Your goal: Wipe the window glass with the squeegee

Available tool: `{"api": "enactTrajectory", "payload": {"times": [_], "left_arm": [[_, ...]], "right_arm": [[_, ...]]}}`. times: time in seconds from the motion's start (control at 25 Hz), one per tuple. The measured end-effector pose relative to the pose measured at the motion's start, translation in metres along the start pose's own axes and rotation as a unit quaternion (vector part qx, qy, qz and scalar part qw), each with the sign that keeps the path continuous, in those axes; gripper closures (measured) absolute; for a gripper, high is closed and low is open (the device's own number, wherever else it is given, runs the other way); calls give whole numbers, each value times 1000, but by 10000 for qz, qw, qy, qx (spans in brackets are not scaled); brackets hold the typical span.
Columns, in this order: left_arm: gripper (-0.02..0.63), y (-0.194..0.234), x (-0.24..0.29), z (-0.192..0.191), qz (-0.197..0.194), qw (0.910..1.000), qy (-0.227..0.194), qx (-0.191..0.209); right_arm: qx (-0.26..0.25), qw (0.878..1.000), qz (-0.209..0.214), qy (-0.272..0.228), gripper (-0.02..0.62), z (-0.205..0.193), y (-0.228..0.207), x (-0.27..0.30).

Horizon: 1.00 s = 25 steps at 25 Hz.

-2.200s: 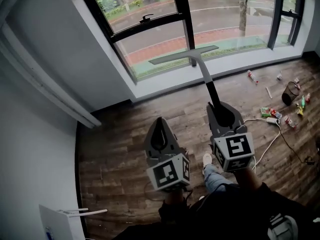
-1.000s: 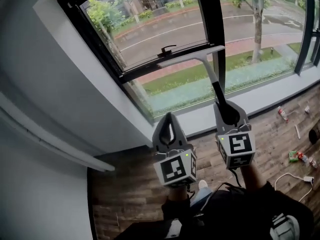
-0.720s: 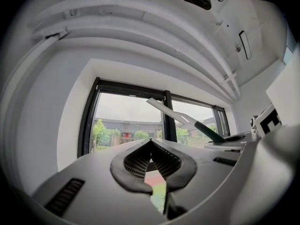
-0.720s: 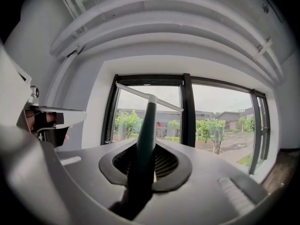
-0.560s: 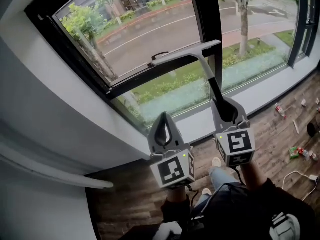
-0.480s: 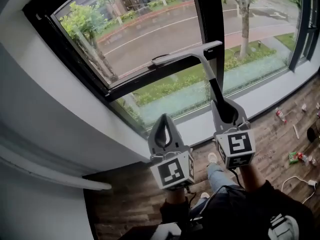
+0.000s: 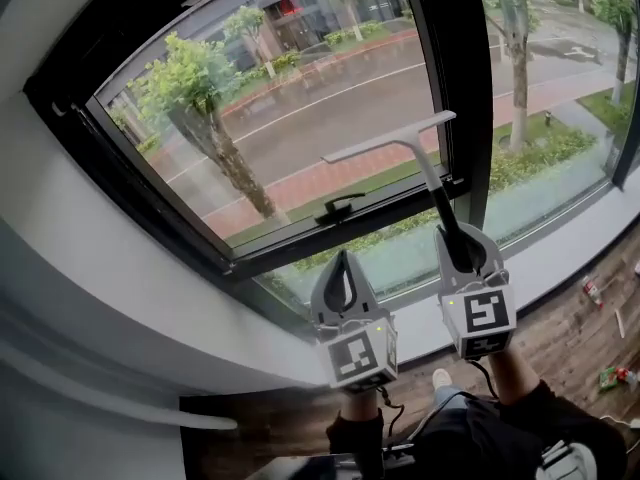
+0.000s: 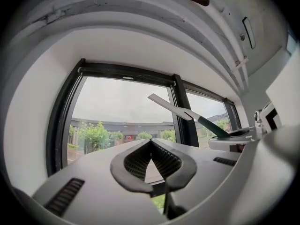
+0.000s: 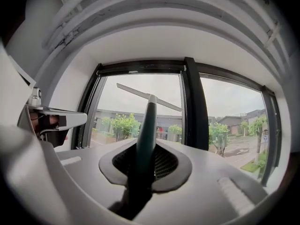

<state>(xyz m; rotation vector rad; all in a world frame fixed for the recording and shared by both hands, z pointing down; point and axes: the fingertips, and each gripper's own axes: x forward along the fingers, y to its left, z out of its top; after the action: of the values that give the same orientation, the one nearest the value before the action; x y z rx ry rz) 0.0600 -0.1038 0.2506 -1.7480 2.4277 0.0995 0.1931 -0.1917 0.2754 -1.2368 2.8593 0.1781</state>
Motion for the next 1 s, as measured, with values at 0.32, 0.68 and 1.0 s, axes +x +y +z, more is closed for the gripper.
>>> {"api": "enactTrajectory", "payload": {"times": [0.32, 0.68, 1.0], "left_arm": [[603, -15, 100, 0, 121, 9996, -187, -149], [603, -7, 160, 32, -22, 9992, -388, -102], [603, -6, 222, 92, -478, 9962, -721, -112]], "right_arm": [[-100, 9995, 112, -282, 537, 14, -59, 88], [-611, 9942, -216, -857, 537, 84, -102, 154], [-1006, 9855, -558, -1245, 537, 169, -123, 208]]}}
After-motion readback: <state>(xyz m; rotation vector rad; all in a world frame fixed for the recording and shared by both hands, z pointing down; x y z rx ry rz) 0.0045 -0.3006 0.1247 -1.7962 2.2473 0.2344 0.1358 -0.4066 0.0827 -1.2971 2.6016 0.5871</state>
